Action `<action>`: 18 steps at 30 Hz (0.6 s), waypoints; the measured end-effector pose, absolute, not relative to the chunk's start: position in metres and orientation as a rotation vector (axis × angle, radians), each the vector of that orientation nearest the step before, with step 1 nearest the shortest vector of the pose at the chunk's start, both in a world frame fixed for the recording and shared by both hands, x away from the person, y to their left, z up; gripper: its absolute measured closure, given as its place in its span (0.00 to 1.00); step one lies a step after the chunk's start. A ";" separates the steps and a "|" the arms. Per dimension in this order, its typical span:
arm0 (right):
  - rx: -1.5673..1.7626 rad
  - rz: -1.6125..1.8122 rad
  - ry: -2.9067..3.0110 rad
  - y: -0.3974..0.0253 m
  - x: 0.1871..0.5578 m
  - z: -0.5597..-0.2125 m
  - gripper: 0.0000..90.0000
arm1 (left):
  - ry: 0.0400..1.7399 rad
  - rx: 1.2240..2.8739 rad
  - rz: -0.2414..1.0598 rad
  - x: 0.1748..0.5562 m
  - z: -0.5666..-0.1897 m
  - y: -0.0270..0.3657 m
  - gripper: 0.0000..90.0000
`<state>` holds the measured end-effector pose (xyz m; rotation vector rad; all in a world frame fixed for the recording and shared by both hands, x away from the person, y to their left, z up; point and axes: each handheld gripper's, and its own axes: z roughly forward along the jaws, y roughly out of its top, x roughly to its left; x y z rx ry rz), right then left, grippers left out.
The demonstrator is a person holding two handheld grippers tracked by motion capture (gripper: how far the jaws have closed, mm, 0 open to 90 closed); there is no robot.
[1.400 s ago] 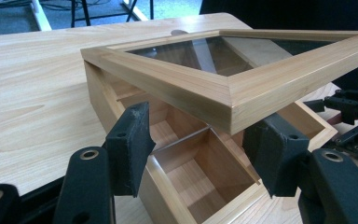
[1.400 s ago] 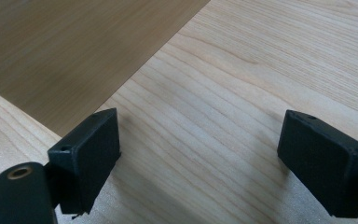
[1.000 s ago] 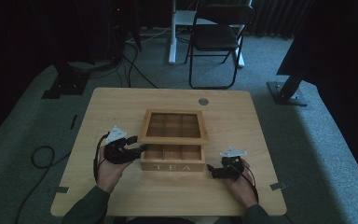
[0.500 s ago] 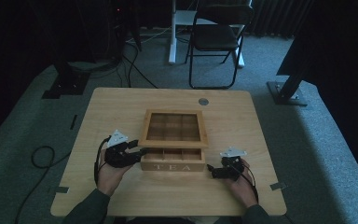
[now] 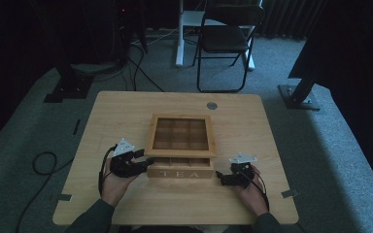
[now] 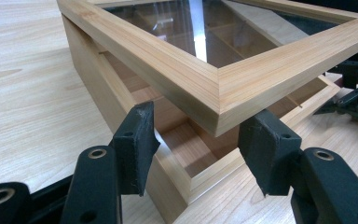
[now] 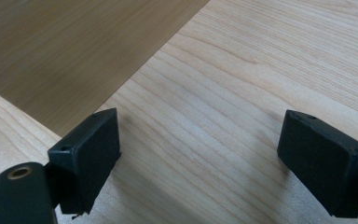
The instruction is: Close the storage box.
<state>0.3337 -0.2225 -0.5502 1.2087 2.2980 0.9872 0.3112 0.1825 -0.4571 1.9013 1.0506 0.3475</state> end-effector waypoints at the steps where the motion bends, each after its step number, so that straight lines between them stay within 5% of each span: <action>1: 1.208 0.987 2.298 -0.222 0.334 -0.550 0.14 | 1.051 1.905 0.347 0.311 -0.458 0.182 0.51; 18: 1.207 0.986 2.298 -0.223 0.334 -0.550 0.14 | 1.080 1.984 0.320 0.303 -0.478 0.180 0.49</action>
